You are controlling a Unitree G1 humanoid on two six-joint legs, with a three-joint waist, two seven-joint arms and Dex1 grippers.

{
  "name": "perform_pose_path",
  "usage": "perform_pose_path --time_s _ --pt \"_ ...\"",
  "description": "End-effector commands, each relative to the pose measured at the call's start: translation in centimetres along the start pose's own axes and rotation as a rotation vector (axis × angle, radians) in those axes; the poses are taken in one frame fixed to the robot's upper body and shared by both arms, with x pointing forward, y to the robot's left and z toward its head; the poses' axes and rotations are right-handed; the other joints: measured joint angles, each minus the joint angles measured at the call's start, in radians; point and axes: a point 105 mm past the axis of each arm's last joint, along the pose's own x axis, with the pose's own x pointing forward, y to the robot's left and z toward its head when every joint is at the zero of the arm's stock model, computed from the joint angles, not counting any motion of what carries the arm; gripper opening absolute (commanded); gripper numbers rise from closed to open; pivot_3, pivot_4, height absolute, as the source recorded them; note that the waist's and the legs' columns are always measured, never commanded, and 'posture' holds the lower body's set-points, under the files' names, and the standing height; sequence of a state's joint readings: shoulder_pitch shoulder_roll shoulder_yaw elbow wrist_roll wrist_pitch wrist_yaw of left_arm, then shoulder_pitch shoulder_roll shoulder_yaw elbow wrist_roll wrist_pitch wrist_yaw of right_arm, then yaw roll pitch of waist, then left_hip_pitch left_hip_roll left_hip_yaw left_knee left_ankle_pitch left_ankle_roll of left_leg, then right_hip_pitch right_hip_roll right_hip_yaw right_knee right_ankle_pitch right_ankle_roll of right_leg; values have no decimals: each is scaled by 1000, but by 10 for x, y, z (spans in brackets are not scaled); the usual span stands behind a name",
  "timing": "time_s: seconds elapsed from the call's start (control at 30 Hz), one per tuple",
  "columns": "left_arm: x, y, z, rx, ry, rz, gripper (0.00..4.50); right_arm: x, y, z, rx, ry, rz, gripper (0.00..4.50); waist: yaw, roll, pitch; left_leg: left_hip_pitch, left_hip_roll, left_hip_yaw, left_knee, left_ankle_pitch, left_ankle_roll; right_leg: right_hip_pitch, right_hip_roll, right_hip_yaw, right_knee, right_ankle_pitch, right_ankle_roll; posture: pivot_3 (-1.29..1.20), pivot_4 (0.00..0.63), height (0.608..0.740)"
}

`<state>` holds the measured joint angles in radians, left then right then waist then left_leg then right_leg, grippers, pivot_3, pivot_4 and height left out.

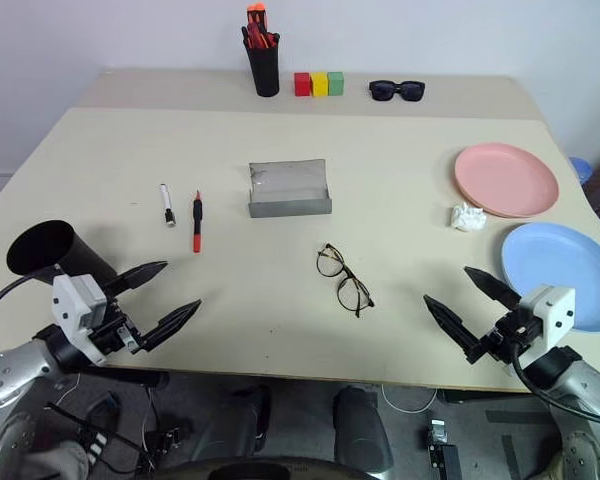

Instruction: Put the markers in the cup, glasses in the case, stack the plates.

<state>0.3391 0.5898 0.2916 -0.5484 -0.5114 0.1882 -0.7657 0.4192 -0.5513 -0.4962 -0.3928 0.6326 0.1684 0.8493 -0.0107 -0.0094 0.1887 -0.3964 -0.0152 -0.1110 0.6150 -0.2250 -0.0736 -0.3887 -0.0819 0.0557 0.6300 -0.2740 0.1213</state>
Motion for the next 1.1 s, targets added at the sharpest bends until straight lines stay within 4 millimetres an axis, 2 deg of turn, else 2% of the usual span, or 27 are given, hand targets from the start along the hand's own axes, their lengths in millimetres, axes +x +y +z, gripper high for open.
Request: perform_pose_path --time_s 0.03,0.13,0.23,0.53,0.67,0.9,1.0,1.1 --pt "2 2 9 29 -28 -14 4500 6 8 12 -26 -43 29 4459 -1 0 0 0 0 0 0 0 0 0 0 0 0 0 0 0 150 740" --pt "8 7 5 49 -35 12 4500 8 10 8 -20 -47 34 4459 -3 0 0 1 0 0 0 0 0 0 0 0 0 0 0 0 150 740" --pt "14 3 15 27 -75 16 4500 7 13 7 -10 -47 35 4459 -2 0 0 0 0 0 0 0 0 0 0 0 0 0 0 0 150 740" --pt "4 -4 -3 6 -8 -7 4500 7 8 3 -16 -33 35 4459 -2 0 0 1 0 0 0 0 0 0 0 0 1 0 0 0 150 740" --pt "-2 -4 -10 -7 9 2 4500 13 12 1 -22 -27 73 4459 -2 0 0 1 0 0 0 0 0 0 0 0 0 0 0 0 150 740" --pt "-5 1 -17 13 -2 80 4500 26 6 -9 -72 13 163 4459 -2 -1 0 1 0 0 -1 0 0 0 0 0 0 0 0 0 150 740" --pt "5 2 -1 -36 -78 147 4500 45 3 6 -117 -14 269 4459 -5 0 0 1 0 1 0 0 0 0 0 0 0 0 0 0 150 740" --pt "14 14 9 -104 -124 245 4500 65 1 23 -167 -42 358 4459 -4 0 0 2 0 0 1 0 0 1 0 0 1 1 0 0 150 740"
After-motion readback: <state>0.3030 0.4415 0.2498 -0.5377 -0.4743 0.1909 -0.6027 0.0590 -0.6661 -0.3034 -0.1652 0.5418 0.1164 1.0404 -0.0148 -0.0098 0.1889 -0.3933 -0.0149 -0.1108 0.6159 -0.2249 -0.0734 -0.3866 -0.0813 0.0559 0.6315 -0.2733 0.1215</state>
